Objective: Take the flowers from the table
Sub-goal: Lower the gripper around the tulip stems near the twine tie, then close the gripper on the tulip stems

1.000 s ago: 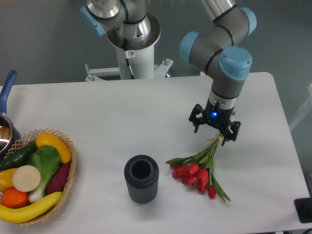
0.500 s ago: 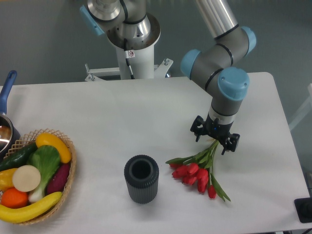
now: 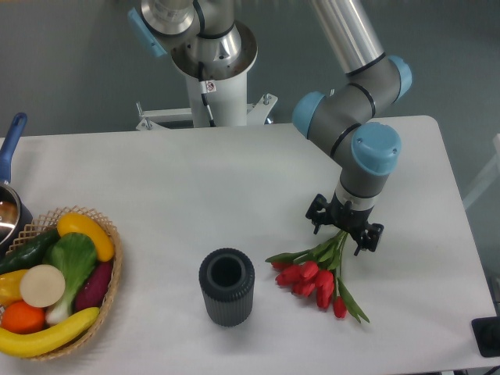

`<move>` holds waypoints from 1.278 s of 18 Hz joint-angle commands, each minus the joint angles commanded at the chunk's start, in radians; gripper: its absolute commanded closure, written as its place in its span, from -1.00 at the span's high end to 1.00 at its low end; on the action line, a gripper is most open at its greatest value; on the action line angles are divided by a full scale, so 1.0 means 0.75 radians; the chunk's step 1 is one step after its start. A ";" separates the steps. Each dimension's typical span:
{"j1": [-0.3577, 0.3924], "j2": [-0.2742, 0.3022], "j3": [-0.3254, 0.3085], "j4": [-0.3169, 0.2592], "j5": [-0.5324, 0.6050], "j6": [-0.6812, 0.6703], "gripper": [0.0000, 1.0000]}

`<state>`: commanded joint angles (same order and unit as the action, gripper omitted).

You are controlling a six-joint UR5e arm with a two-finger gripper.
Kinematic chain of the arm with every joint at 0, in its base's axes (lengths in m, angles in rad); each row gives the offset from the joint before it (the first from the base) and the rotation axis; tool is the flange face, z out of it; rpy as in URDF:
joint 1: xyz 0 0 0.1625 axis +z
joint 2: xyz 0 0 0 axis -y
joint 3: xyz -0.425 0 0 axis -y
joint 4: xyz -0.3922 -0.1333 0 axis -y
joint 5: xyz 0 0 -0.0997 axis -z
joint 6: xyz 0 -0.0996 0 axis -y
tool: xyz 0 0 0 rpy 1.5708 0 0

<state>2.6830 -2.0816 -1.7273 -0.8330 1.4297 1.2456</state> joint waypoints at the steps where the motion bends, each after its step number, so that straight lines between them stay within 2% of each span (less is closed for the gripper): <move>1: -0.002 -0.004 0.000 0.006 0.002 0.000 1.00; 12: -0.029 -0.029 -0.014 0.043 0.057 0.002 1.00; 17: -0.027 -0.029 -0.018 0.047 0.057 0.002 0.75; 20: -0.029 -0.027 -0.022 0.049 0.057 0.000 0.41; 23: -0.029 -0.027 -0.022 0.049 0.057 0.000 0.28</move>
<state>2.6615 -2.1016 -1.7441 -0.7961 1.4726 1.2456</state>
